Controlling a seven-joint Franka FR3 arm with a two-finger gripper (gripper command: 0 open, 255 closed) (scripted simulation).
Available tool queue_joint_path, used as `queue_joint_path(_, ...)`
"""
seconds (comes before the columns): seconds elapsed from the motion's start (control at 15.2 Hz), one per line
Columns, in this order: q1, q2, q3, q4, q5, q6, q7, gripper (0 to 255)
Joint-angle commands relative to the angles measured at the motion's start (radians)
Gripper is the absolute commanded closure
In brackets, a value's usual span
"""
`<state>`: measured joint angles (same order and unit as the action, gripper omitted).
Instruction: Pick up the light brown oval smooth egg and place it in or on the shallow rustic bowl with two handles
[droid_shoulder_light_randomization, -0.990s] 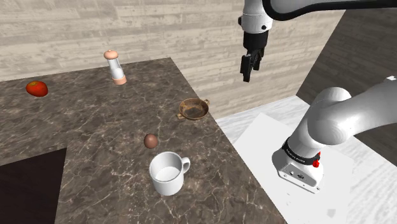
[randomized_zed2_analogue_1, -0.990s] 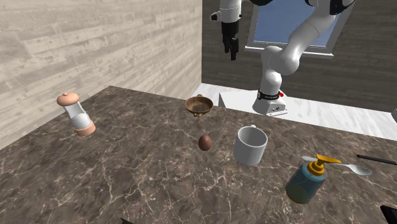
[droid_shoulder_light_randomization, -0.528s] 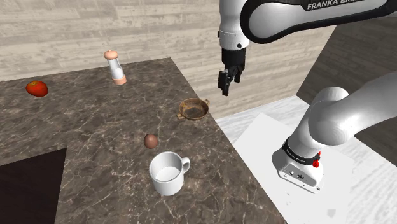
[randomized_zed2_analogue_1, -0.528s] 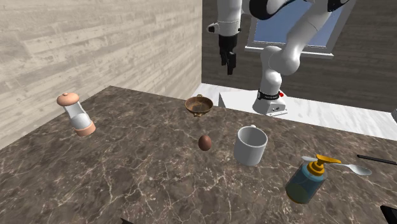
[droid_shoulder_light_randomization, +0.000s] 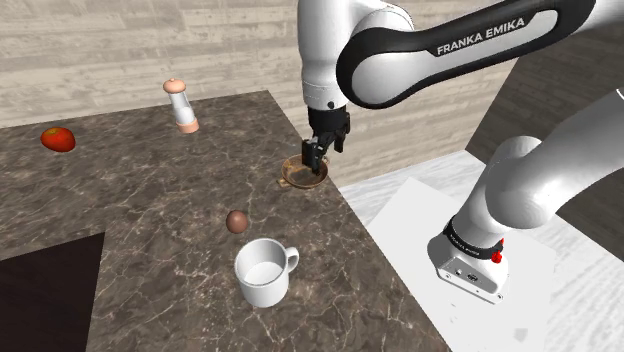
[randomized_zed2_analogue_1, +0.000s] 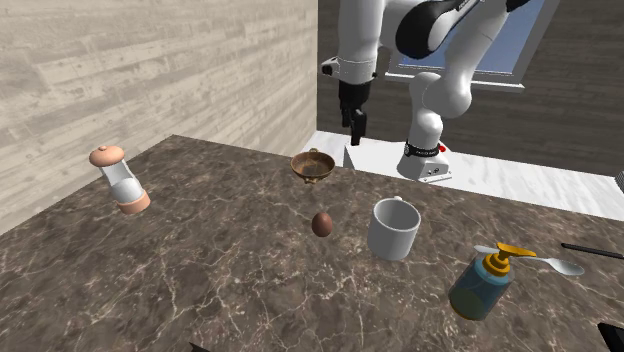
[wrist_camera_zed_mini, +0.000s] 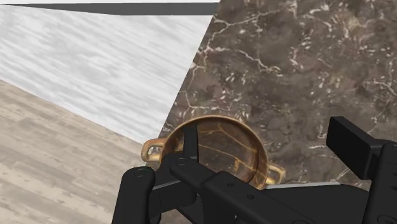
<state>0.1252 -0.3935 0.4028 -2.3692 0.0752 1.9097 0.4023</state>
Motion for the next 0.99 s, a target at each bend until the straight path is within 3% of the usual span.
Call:
queue_joint_path(0.0, 0.000, 0.064, 0.040, 0.036, -0.014, 0.038, 0.056, 0)
queue_joint_path(0.53, 0.010, 0.363, 0.172, 0.222, -0.179, 0.149, 0.312, 0)
queue_joint_path(0.92, 0.083, 0.618, 0.198, 0.424, -0.373, 0.155, 0.511, 0)
